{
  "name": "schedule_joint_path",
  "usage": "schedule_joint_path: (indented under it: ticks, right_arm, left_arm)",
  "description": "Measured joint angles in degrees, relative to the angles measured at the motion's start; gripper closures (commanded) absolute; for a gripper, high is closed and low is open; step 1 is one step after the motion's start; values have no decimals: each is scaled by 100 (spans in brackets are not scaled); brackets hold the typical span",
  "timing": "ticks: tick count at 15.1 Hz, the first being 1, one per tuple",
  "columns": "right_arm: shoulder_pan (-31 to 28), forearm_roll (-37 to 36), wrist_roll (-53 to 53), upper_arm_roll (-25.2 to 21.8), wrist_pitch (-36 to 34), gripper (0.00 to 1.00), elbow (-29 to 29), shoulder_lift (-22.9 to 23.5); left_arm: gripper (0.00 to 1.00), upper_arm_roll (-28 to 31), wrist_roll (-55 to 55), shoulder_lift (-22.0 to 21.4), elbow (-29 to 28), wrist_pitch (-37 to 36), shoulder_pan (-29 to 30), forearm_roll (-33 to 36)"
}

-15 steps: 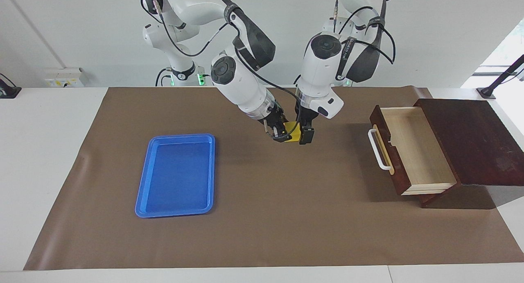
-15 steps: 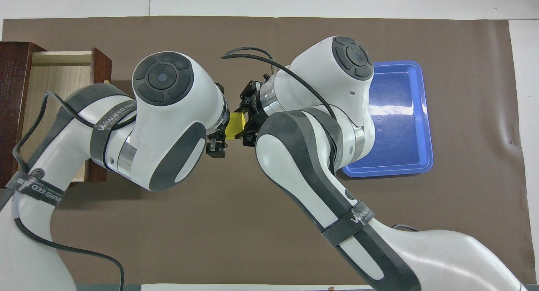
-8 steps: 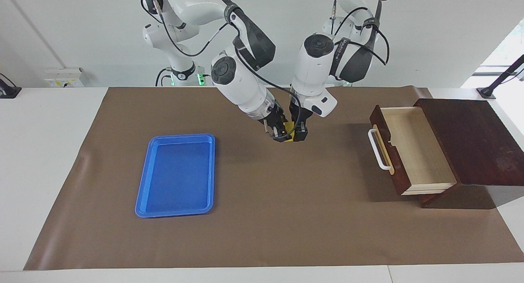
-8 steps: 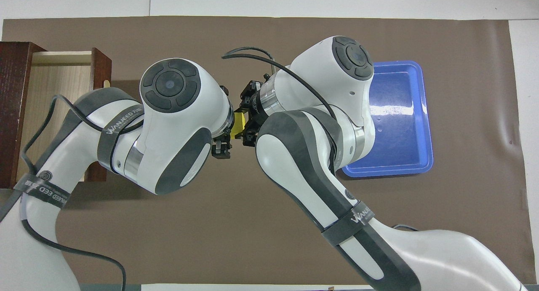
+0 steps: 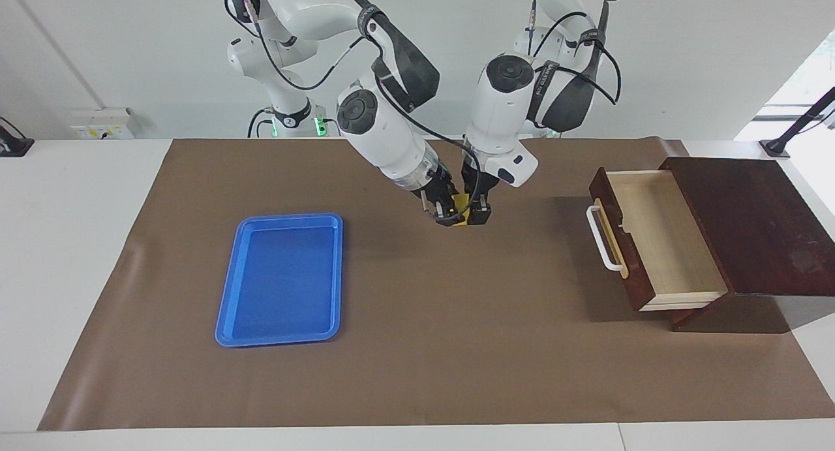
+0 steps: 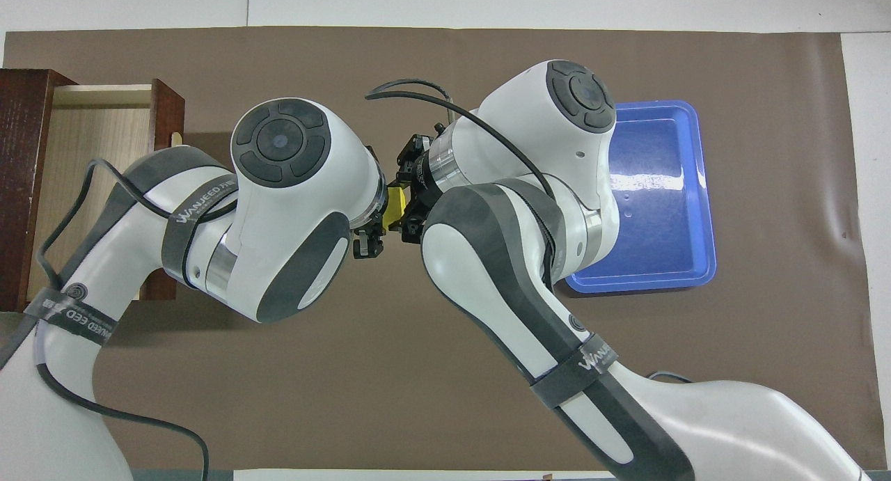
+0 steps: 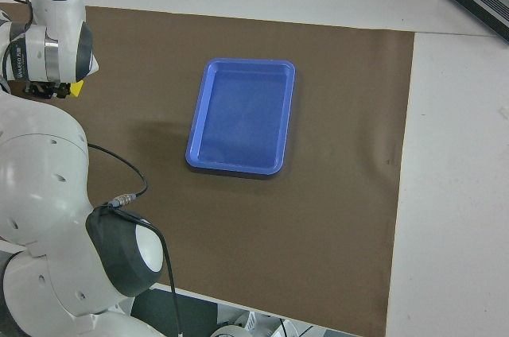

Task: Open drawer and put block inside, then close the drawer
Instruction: 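Lower the block into the open drawer with the left gripper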

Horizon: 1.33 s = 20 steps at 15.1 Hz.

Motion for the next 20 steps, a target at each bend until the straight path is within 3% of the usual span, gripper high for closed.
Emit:
schedule_joint_path:
  ticks: [2, 6, 9, 14, 20]
  right_arm:
    - [-26, 0, 6, -35, -1, 9, 13, -2]
    - [-278, 1, 5, -101, -24, 8, 65, -33]
    - [-657, -2, -271, -122, -332, 5, 98, -109]
    - [-1999, -167, -2285, -163, -1476, 0, 86, -300]
    - [-2781, -1626, -5445, -171, -2275, 0, 81, -570]
  left_arm:
    - [100, -2, 0, -2, -4, 10, 0, -4]
    - [100, 27, 4, -8, -4, -3, 15, -5]
    - [100, 99, 252, -98, 53, -160, 351, -4]
    - [100, 184, 1943, -727, 173, -1032, 1807, -84]
    - [100, 222, 3771, -875, 95, -1072, 3233, -176]
